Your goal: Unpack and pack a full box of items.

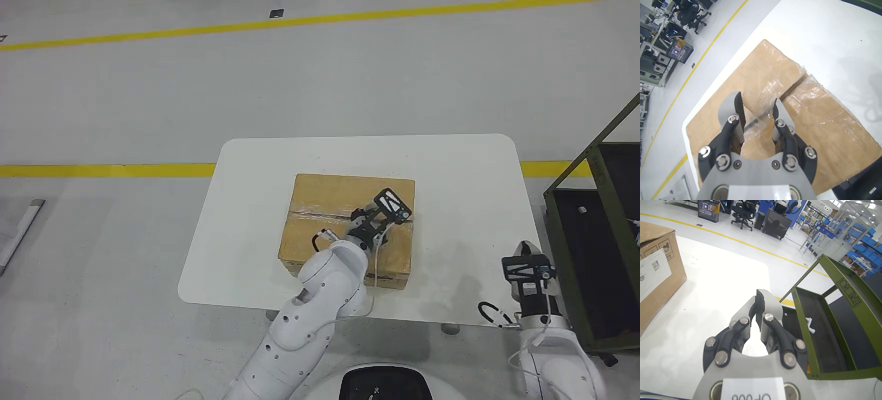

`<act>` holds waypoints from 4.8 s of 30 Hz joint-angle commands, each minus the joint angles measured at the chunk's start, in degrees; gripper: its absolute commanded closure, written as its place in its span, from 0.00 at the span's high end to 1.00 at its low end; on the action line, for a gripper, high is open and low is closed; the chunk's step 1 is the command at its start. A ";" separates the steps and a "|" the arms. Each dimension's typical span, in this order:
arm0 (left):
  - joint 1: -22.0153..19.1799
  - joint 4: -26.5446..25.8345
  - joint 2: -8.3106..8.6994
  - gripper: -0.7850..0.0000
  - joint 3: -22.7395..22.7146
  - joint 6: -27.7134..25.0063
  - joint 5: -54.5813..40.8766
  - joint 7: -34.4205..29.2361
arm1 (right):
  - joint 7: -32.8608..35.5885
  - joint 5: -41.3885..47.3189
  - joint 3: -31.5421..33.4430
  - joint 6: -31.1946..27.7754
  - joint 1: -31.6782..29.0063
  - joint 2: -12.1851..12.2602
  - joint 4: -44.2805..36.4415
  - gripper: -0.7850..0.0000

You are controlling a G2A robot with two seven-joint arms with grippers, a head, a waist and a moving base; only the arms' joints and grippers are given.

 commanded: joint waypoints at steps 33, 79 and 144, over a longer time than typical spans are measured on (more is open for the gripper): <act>3.06 -20.57 3.03 0.03 -26.38 -1.64 1.64 -1.77 | 5.86 -1.89 -17.69 -11.19 19.01 -1.10 5.45 0.00; 12.25 -22.97 3.73 1.00 -15.46 -11.17 4.07 -2.52 | 7.74 -0.98 -5.62 -6.32 9.27 0.15 -2.04 0.00; 4.29 -7.84 0.55 1.00 -4.99 -7.89 24.36 7.73 | 4.81 2.04 -0.73 -4.01 1.54 0.49 -3.99 0.00</act>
